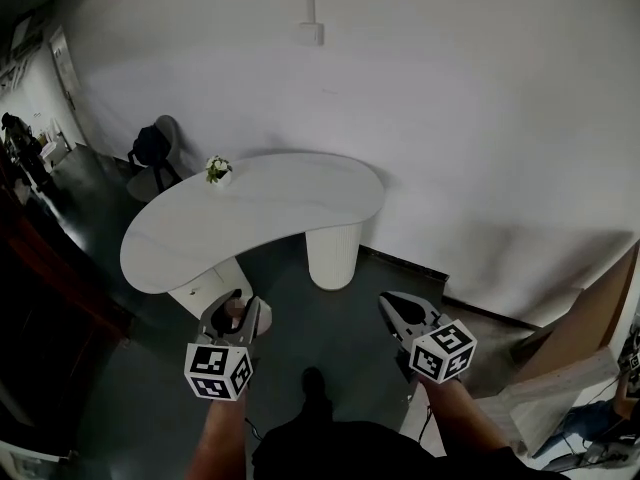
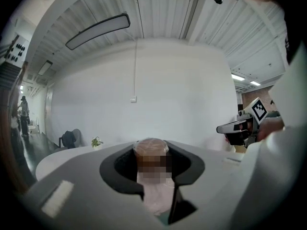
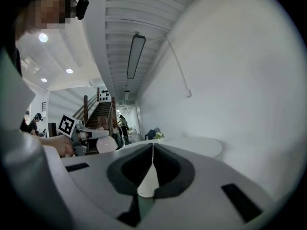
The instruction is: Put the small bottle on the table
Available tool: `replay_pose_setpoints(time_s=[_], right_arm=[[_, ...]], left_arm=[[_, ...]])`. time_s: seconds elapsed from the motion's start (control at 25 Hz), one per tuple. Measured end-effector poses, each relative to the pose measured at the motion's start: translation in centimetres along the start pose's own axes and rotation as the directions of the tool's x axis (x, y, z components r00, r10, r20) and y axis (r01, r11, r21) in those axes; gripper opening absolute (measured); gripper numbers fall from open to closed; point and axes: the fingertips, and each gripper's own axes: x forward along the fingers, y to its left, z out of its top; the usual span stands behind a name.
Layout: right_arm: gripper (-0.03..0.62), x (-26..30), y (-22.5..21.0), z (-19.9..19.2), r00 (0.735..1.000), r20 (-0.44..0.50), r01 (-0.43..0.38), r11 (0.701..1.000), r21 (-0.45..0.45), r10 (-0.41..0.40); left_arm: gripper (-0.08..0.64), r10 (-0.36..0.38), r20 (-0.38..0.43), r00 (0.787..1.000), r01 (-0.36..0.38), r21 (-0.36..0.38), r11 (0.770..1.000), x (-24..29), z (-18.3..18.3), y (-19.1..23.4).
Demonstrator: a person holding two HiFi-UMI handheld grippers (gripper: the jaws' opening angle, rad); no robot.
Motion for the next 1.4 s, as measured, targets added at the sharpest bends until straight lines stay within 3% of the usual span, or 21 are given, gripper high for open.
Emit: replay_pose_setpoints(time_s=[0.28,0.84,1.4], right_arm=[[0.012,5.1,-3.1,-1.0,0.997,-0.064,0.034,0.999,0.027,-0.032],[0.012,17.4,-7.5,2.9,0.993,-0.112,0.048,0.999,-0.008,-0.049],[0.012,23.1,-13.0,4.6,0.996,-0.079,0.036,0.999,0.017,-0.035]], left_arm=[[0.135,-0.028,-0.008,1.000,0.028,-0.014,1.000,5.9,-0.5,3.5],[0.133,-0.062,-0.010,0.998,0.062,-0.003,0.998,17.0,0.7,12.3],[0.133,-0.077,-0.016,0.997,0.077,-0.011,0.997,24.2,1.8,14.6]])
